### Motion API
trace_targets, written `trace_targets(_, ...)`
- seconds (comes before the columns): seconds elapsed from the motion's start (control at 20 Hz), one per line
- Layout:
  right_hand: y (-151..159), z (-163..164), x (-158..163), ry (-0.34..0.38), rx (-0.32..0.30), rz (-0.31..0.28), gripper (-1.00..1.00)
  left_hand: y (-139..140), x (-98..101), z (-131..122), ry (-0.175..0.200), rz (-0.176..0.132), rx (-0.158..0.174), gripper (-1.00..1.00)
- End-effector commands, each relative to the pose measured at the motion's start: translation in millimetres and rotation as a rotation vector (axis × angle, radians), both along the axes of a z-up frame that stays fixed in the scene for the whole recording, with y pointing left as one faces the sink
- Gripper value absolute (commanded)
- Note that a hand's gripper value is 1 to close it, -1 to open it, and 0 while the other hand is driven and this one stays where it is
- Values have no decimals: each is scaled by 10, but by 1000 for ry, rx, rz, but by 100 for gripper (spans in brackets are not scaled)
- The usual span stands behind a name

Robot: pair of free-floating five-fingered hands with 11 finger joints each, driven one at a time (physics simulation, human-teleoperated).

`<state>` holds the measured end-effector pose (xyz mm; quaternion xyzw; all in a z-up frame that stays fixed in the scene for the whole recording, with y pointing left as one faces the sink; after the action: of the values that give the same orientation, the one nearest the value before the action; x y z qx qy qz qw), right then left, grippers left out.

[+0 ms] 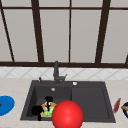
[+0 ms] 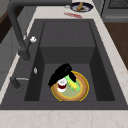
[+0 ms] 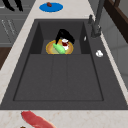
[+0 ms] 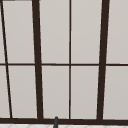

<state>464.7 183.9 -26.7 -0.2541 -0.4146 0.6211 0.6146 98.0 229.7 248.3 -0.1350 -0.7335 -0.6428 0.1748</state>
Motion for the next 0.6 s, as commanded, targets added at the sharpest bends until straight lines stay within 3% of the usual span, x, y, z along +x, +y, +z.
trace_targets(0.0,11,-96,58,2,-13,0,-100,0,0,0,0,0,0,0)
trace_targets(0.4,83,-234,272,108,-10,13,-100,0,0,0,0,0,0,0)
trace_targets(0.45,96,-245,307,122,-11,15,100,0,0,0,0,0,0,0)
trace_targets(0.55,110,-153,377,208,-10,19,100,0,0,0,0,0,0,0)
